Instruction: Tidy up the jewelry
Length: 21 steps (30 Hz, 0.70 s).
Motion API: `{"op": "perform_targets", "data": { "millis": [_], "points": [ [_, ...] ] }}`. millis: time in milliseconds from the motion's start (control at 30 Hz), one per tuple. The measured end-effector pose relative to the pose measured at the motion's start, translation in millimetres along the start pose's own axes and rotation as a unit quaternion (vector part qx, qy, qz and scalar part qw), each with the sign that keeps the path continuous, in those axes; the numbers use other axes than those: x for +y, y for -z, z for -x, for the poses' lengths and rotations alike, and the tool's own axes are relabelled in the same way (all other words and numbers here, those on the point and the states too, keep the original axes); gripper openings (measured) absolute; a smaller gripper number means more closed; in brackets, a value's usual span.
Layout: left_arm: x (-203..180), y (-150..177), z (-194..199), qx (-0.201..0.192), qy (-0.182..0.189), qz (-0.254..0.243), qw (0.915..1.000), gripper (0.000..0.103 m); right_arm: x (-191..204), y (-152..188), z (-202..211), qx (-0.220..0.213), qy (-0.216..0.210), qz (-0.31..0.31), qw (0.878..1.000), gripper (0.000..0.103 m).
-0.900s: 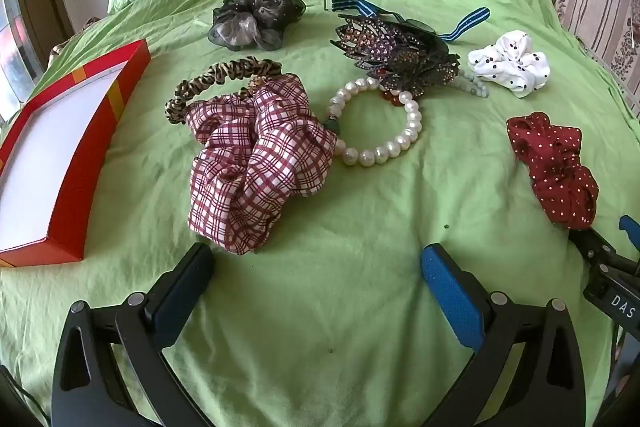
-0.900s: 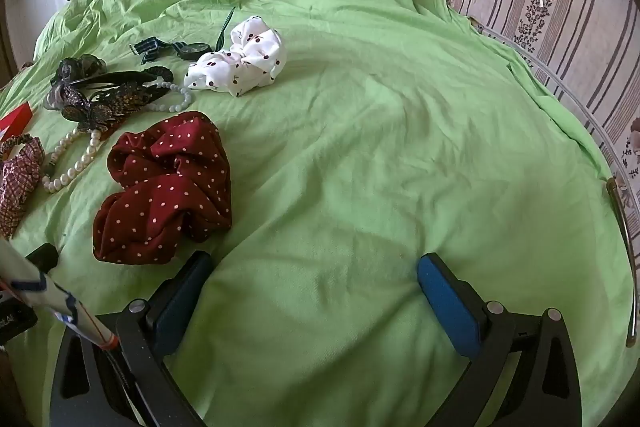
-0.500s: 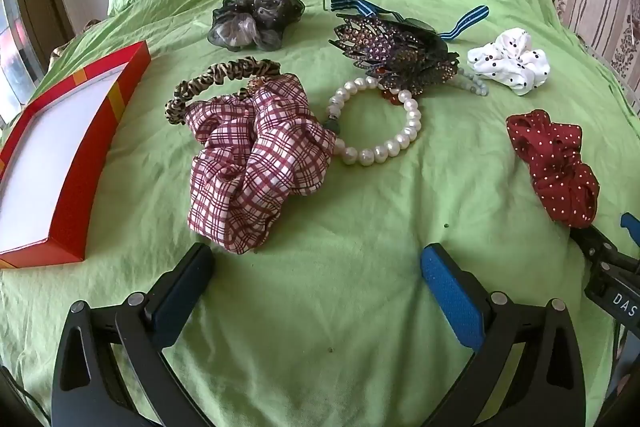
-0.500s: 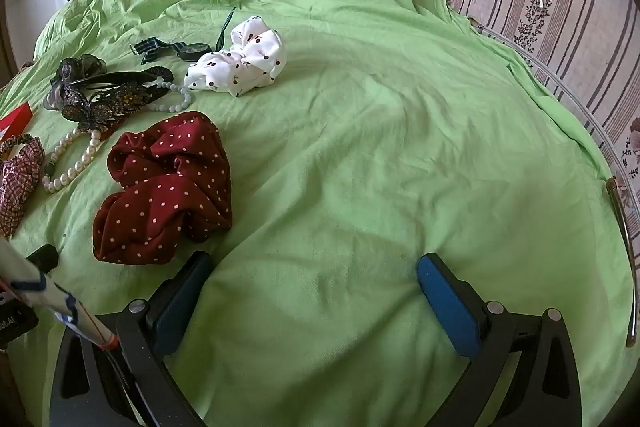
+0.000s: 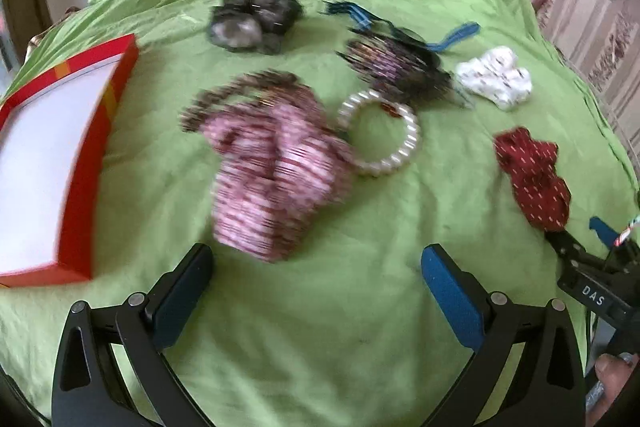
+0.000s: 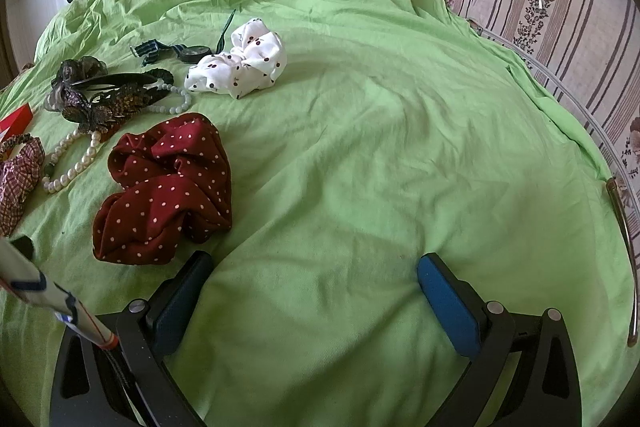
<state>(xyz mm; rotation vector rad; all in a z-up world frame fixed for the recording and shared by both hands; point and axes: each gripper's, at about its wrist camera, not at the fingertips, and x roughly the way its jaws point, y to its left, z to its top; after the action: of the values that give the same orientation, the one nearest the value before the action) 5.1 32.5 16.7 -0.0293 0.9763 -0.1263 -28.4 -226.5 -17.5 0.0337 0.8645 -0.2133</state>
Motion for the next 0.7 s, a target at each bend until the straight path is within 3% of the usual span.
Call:
{"op": "perform_targets", "data": {
  "millis": [167, 233, 533, 700],
  "points": [
    [42.9, -8.0, 6.8, -0.003, -0.031, 0.061, 0.9976, 0.103, 0.0, 0.3, 0.1, -0.001, 0.0, 0.0, 1.0, 0.103],
    [55.1, -9.2, 9.0, 0.0, -0.02, 0.079, 0.9967, 0.1, -0.1, 0.4, 0.1, -0.001, 0.0, 0.0, 1.0, 0.103],
    [79.3, 8.5, 30.1, 0.004, -0.08, 0.103, 0.9915, 0.099, -0.6, 2.1, 0.0, -0.001, 0.0, 0.0, 1.0, 0.103],
    [63.4, 18.0, 68.6, -0.028, -0.095, 0.079, 0.9919, 0.099, -1.3, -1.7, -1.5, 0.013, -0.006, -0.004, 1.0, 0.103]
  ]
}}
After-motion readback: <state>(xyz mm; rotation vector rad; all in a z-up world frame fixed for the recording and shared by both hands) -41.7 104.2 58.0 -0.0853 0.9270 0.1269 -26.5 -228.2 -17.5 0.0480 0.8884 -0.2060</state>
